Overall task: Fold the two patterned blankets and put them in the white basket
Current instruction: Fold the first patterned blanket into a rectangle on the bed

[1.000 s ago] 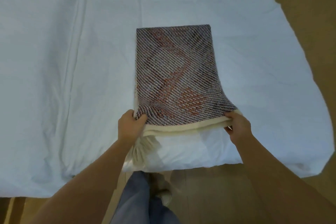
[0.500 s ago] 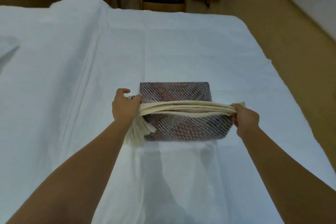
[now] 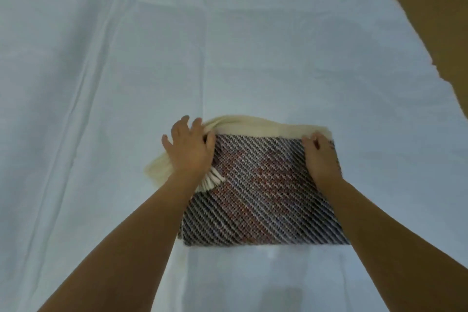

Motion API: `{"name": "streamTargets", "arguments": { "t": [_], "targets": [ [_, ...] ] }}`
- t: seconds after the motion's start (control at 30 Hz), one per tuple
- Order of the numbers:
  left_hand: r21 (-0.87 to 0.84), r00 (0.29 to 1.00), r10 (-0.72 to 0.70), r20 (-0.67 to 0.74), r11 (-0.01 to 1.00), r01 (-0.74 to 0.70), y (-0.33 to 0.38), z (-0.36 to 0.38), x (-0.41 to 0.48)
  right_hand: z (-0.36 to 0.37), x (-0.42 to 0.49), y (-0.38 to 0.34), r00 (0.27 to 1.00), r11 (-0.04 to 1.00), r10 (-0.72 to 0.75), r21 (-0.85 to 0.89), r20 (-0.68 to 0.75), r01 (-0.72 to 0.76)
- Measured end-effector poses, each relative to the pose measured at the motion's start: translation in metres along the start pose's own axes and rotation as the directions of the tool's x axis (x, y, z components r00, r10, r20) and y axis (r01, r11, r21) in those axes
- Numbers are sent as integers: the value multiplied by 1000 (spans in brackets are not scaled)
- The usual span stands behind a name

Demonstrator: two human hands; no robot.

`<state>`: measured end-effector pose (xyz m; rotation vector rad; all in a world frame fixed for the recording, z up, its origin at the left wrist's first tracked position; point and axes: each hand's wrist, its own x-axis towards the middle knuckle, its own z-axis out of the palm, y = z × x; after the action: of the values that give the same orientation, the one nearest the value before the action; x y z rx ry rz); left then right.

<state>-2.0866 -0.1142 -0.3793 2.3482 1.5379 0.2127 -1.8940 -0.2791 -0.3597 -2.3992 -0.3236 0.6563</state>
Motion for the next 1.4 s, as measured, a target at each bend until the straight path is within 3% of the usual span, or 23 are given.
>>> {"name": "streamTargets", "arguments": {
  "t": [0.07, 0.17, 0.37, 0.43, 0.5, 0.53, 0.6, 0.67, 0.73, 1.0, 1.13, 1.27, 1.4],
  "targets": [
    [134, 976, 159, 147, 975, -179, -5, 20, -6, 23, -6, 18, 988, 942, -136, -300, 73, 152],
    [166, 963, 113, 245, 974, -156, -19, 38, -3, 42, -9, 37, 977, 849, -190, -483, 100, 215],
    [285, 956, 99, 275, 942, -179, -11, 31, 10, 51, -12, 24, 983, 804, -172, -568, 65, 178],
    [233, 958, 247, 143, 933, -275, 8, 24, -3, 59, -32, 9, 922, 769, -381, -530, 70, 358],
    [189, 890, 449, 80, 870, -455, 24, 23, -25, 67, -52, -1, 792, 625, -583, -522, 183, 580],
    [199, 860, 494, 127, 837, -510, 25, 25, -34, 70, -54, -1, 749, 550, -615, -546, 247, 632],
    [199, 878, 420, 230, 863, -465, 15, 31, -40, 64, -43, 5, 764, 495, -559, -609, 323, 620],
    [188, 917, 292, 272, 918, -348, 1, 37, -31, 50, -18, 23, 830, 526, -466, -659, 306, 538],
    [195, 930, 254, 265, 931, -310, -6, 45, -25, 35, 0, 42, 861, 543, -432, -684, 270, 487],
    [204, 956, 194, 221, 949, -240, -7, 73, -19, 44, 18, 64, 864, 653, -476, -593, 161, 471],
    [245, 960, 185, 209, 941, -234, -7, 79, -17, 49, 26, 69, 859, 645, -485, -598, 161, 476],
    [275, 939, 184, 289, 924, -266, 1, 65, -14, 43, 24, 61, 873, 626, -439, -625, 212, 466],
    [163, 940, 201, 277, 954, -252, 21, 37, -33, 35, -8, 44, 888, 675, -423, -591, 181, 442]
  ]
}}
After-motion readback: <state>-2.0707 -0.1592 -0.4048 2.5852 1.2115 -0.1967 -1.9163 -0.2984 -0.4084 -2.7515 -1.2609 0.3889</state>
